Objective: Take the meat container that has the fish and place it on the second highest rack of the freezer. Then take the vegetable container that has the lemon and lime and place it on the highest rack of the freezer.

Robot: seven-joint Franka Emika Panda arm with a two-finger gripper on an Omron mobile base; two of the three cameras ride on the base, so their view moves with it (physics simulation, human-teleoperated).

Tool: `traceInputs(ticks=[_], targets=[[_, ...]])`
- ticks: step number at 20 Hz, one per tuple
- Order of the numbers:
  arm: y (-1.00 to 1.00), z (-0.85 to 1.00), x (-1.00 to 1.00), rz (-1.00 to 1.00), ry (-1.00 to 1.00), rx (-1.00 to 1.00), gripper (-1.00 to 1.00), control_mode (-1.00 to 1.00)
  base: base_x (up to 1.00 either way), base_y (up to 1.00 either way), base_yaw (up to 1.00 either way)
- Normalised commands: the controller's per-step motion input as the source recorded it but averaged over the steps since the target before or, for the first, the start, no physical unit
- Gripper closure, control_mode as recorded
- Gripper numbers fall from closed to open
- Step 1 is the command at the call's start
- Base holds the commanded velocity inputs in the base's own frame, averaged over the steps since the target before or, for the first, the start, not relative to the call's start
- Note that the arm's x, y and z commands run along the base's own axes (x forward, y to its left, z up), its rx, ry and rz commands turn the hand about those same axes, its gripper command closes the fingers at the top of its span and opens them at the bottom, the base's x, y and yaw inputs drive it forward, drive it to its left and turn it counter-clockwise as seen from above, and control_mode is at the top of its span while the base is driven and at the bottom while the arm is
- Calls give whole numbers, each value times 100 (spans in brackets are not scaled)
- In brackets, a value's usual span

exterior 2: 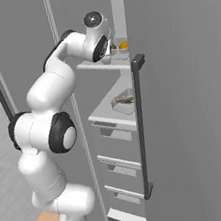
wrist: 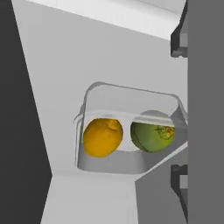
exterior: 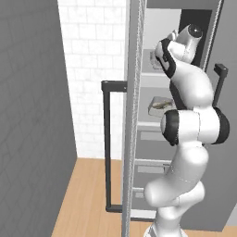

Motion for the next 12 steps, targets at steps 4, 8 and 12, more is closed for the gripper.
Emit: traceInputs(ticks=[4, 8, 12], targets=[[21, 0, -94, 0, -28, 0, -100, -100, 0, 0, 0], [0, 28, -100, -2, -7, 0, -100, -100, 0, 0, 0], [0, 36, -100, 0, 0, 0, -100, -100, 0, 0, 0]])
